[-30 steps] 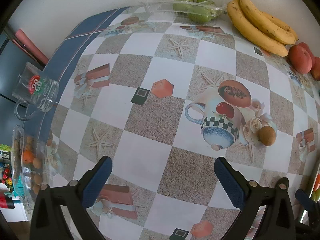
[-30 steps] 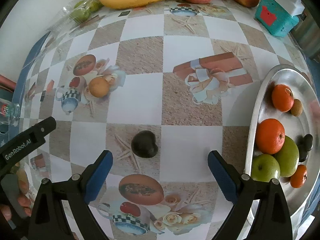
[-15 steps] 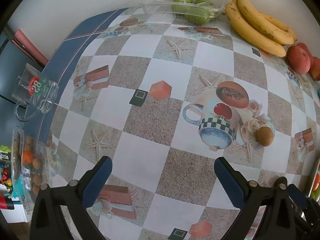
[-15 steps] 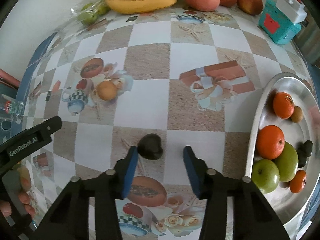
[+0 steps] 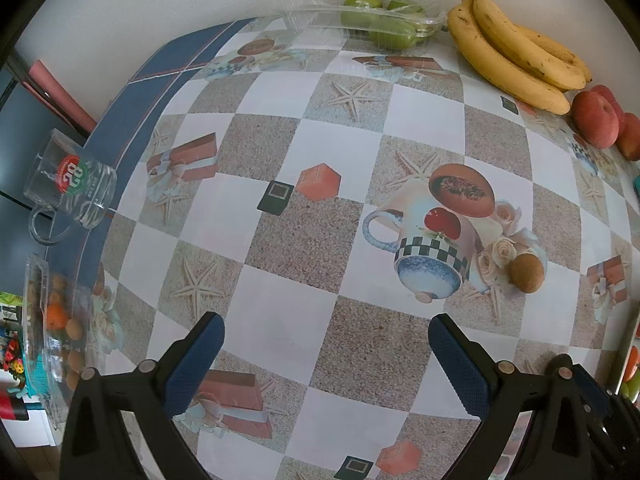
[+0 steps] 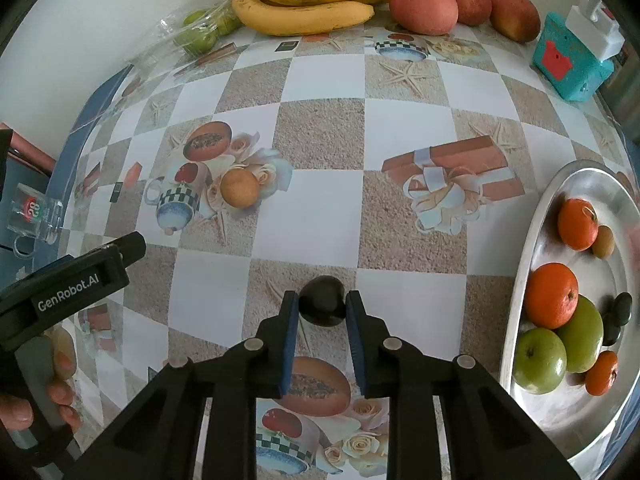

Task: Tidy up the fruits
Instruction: 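Close the right tool around the dark plum, then grasp the brown kiwi with the left tool while the right tool holds the plum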

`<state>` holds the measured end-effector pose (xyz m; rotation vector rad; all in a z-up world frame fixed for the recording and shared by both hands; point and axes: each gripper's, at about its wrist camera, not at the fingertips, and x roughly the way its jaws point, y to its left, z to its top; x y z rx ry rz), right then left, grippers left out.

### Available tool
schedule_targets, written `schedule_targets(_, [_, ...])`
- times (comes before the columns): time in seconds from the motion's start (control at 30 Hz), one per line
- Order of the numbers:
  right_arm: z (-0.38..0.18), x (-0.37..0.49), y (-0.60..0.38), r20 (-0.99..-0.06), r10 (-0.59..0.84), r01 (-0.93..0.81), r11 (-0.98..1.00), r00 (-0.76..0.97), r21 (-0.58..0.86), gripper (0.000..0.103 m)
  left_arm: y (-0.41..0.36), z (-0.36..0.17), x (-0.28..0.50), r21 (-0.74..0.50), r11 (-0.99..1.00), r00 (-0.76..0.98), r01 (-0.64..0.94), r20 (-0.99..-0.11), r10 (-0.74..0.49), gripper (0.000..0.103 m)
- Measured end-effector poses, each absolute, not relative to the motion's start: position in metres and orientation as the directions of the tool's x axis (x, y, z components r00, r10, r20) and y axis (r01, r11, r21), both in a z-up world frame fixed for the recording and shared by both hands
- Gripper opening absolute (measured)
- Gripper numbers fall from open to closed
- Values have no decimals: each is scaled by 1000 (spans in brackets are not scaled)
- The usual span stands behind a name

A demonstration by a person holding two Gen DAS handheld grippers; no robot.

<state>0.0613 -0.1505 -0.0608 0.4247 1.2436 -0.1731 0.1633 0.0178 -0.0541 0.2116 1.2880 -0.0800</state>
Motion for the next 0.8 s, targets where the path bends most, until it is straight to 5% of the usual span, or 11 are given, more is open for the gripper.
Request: schedule_targets(0.8, [-32, 40, -191, -912, 98, 407, 872, 398, 272, 24, -14, -49, 160, -1, 977, 351, 213, -933, -77, 103])
